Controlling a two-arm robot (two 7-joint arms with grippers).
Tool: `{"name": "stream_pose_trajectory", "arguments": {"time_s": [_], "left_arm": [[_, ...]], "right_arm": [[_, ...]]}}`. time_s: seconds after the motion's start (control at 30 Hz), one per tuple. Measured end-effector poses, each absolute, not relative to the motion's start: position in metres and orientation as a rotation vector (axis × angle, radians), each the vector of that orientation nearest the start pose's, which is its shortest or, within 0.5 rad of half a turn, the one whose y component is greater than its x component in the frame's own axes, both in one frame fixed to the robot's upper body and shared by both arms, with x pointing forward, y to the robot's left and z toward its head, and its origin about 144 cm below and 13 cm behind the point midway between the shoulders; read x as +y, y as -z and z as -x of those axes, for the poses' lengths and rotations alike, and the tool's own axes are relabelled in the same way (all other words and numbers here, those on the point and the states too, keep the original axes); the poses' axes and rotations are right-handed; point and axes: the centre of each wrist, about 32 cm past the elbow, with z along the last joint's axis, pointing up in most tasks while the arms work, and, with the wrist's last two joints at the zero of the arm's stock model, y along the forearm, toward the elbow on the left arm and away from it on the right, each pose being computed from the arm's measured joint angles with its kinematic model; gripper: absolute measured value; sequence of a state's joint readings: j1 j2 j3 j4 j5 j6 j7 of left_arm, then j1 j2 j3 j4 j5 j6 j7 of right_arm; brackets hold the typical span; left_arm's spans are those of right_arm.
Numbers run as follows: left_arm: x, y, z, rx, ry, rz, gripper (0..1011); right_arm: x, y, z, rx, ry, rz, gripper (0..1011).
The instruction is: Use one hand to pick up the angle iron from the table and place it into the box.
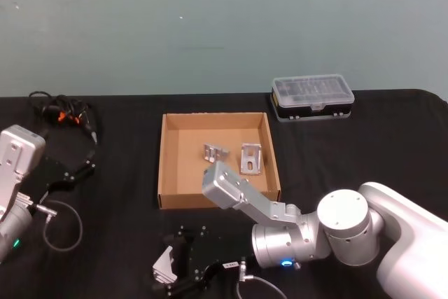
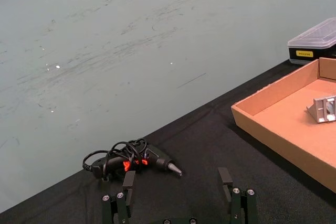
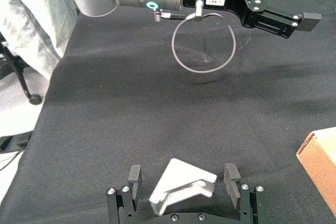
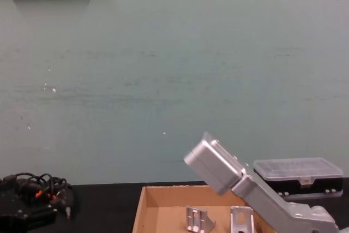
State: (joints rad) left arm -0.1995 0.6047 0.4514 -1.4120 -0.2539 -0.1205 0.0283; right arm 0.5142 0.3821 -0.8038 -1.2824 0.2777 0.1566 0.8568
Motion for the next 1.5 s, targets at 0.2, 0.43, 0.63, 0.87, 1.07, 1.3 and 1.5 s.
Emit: {"name": "stream_pose_trajectory", "arguments": {"time_s": [0.2,0.43,0.63,0.87,1.07,1.3,1.5], "left_arm": [[0.3097,-1.1398,-0.4886,-0.285,-1.248,-0.304,1000],[0.3097,-1.1398,-0.4886,-0.285,-1.248,-0.304,1000],[0.3097,-1.1398,-0.4886,-0.285,-1.248,-0.304,1000],[0.3097,-1.1398,-0.4886,-0.285,-1.248,-0.304,1000],[0.3097,-1.1398,-0.4886,-0.285,-1.248,-0.304,1000],[0.3097,-1.1398,-0.4886,-0.285,-1.248,-0.304,1000],[0.3097,-1.1398,-0.4886,-0.285,-1.248,-0.304,1000]], "right_arm": [[-0.1597,-1.1568,-0.544,0.022,0.15,0.458,1004],[-0.1556,-1.1555,-0.5458,0.027,0.135,0.483,1004],[-0.1548,-1.1552,-0.546,0.029,0.131,0.488,1004],[-0.1552,-1.1551,-0.546,0.031,0.131,0.488,929],[-0.1553,-1.1552,-0.546,0.031,0.131,0.487,762],[-0.1554,-1.1552,-0.5459,0.031,0.13,0.487,707],[-0.1554,-1.1554,-0.546,0.031,0.131,0.486,708]]}}
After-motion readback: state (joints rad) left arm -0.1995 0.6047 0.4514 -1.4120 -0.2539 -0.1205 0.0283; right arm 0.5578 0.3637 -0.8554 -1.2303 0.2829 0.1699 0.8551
